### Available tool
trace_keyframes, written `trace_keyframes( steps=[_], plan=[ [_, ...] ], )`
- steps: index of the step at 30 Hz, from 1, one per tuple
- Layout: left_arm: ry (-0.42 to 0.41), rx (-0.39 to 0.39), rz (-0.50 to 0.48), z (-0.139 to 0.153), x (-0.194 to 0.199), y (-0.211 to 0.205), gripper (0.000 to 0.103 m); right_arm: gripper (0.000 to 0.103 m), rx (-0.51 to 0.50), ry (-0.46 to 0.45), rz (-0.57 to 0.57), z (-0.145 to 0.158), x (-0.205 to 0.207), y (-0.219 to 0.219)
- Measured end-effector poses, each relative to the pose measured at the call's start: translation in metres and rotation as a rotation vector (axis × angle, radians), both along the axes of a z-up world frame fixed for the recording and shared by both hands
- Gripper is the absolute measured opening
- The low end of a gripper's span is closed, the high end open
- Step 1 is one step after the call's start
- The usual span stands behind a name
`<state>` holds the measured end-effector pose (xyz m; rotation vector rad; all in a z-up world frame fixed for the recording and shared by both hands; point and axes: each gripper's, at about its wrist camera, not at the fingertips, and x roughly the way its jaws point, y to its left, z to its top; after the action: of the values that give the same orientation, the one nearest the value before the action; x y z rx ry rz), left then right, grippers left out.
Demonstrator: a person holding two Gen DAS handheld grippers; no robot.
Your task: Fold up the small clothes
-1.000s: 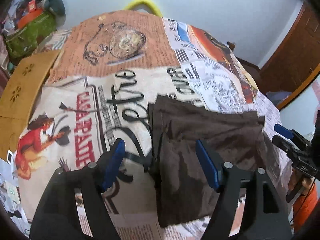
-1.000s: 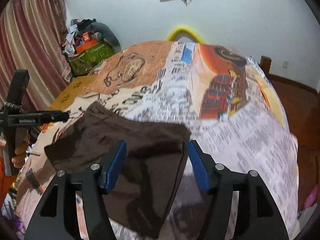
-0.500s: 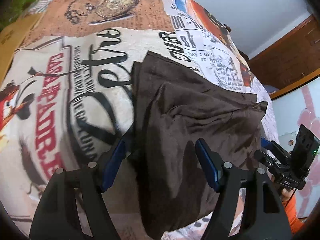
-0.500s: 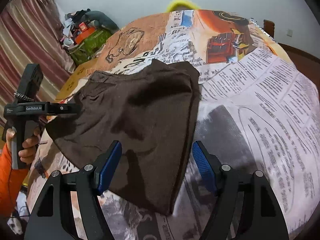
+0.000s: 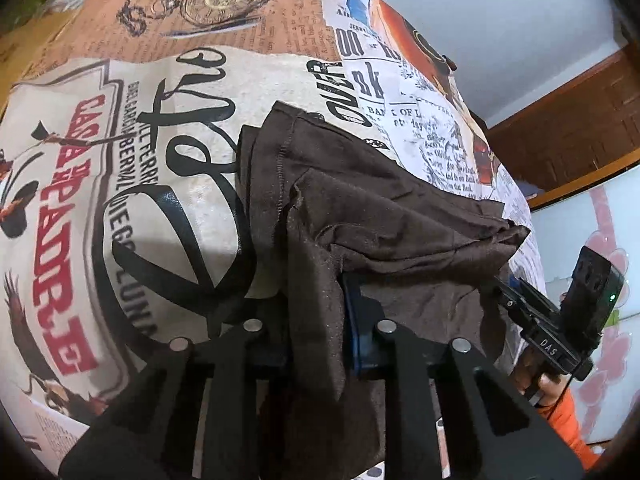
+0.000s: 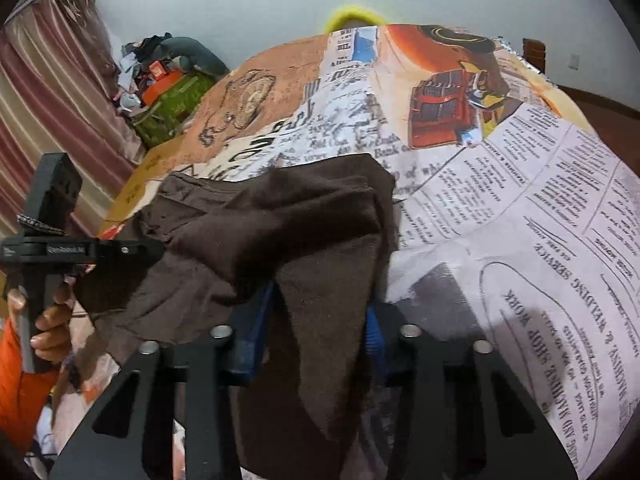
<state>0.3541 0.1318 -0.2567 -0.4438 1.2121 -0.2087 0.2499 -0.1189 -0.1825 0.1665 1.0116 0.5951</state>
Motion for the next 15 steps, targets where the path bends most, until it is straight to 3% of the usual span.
trace_keyframes(
  steps=[4,5,8,15],
  plan=[
    [-0.041,0.040,-0.017,0.013,-0.009,-0.009,0.015,0.019,-0.004,0.013,0.000,0.003,0.000,-0.002],
    [-0.055,0.048,-0.022,0.018,-0.013,-0.011,0.015,0.009,-0.007,0.007,0.002,0.006,-0.001,-0.003],
    [-0.109,0.062,-0.030,0.038,-0.025,-0.010,0.014,0.008,0.041,0.023,0.007,0.016,-0.004,-0.004],
    [-0.230,0.114,-0.015,0.088,-0.065,0.006,0.013,0.006,0.048,-0.071,0.056,0.061,-0.024,0.020]
  ],
)
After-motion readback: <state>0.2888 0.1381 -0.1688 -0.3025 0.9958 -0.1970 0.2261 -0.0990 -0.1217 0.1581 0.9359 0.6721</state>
